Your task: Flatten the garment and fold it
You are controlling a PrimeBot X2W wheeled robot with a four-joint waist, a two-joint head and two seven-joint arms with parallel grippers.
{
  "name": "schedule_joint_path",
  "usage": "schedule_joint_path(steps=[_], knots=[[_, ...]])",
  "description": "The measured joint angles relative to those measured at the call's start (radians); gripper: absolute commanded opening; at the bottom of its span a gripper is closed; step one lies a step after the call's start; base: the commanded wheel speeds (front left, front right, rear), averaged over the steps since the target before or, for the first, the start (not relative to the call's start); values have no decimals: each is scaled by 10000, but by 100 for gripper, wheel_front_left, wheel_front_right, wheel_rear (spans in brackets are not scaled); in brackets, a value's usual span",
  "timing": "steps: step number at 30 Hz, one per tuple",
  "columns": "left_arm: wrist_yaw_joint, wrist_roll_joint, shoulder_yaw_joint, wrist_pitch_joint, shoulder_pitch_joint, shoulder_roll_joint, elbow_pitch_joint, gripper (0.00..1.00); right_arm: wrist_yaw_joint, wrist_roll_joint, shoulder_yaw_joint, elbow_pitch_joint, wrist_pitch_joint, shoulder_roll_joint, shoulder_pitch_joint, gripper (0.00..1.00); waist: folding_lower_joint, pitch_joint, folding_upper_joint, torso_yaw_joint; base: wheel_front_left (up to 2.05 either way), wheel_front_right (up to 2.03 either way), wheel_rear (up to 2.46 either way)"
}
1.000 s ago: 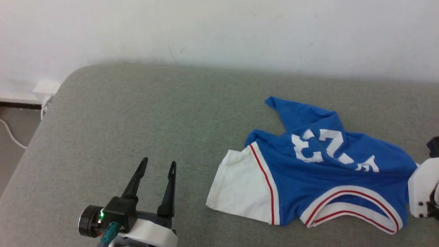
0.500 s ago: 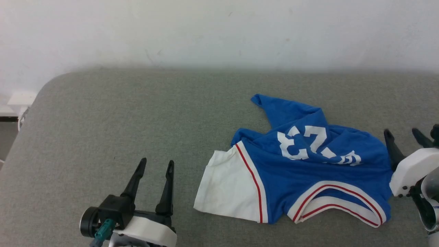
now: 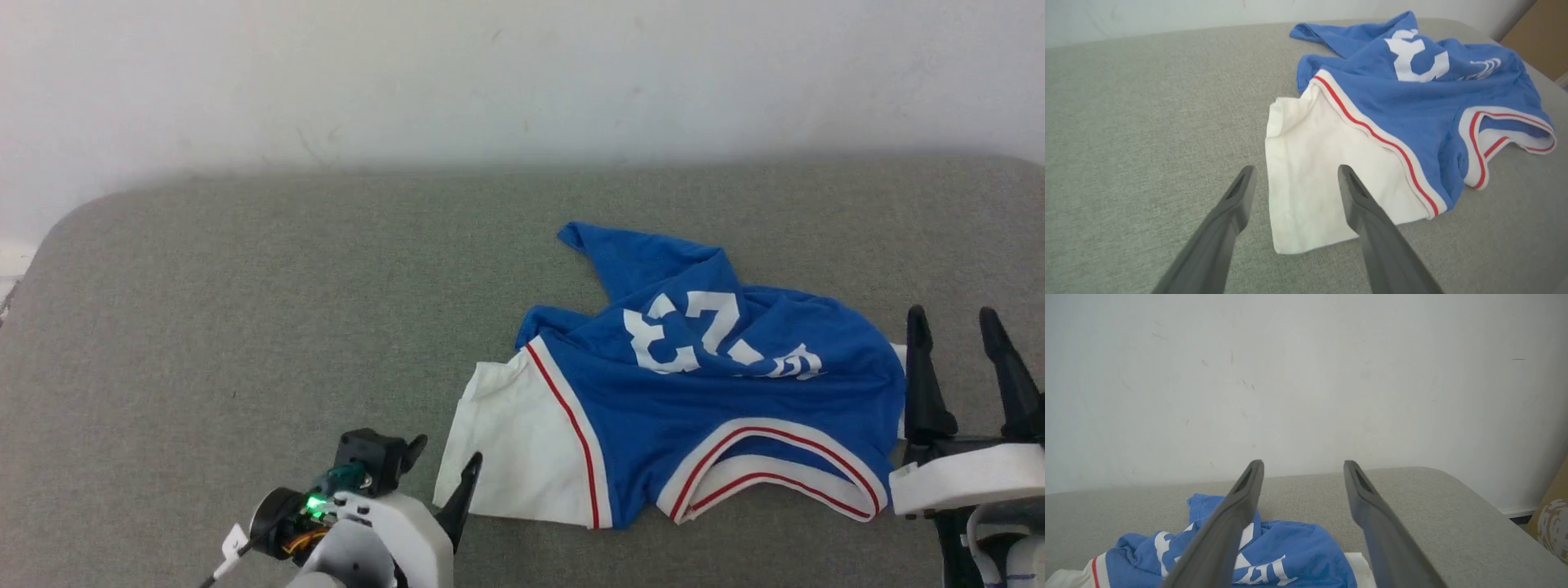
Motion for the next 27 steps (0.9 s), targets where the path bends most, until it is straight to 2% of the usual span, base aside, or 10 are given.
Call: schedule_joint_path(steps=[4,9,15,21,22,23,24,27], knots=[[6,-81,-280,2798,-85,531,-529,100,0,-128,121,127,-150,100,116,100,0,176,0,-138,0,0,0],[196,-159,-293,5087,-253,920,-1258,100,0,-240,230,188,-249,127,72,100,0,493,0,-336,0,0,0],[224,-151,-433,6245,-413,1210,-1480,100,0,-236,263,353,-424,144,-118,100,1,931,0,-606,0,0,0],[268,-272,-347,6362,-570,1269,-1367,100,0,-188,284,669,-585,150,-147,100,0,1297,0,-826,0,0,0],[270,-328,-318,6366,-609,1254,-1344,82,0,-188,278,702,-594,150,-169,100,0,1347,0,-848,0,0,0],[270,-389,-320,6370,-647,1254,-1329,7,0,-188,272,736,-608,150,-198,100,0,1394,0,-864,0,0,0],[270,-449,-309,6376,-663,1254,-1327,0,0,-188,267,779,-652,150,-242,100,0,1433,0,-874,0,0,0],[268,-671,-272,6435,-783,1246,-1306,0,0,-190,249,895,-677,151,-317,100,1,1482,0,-855,0,0,0]])
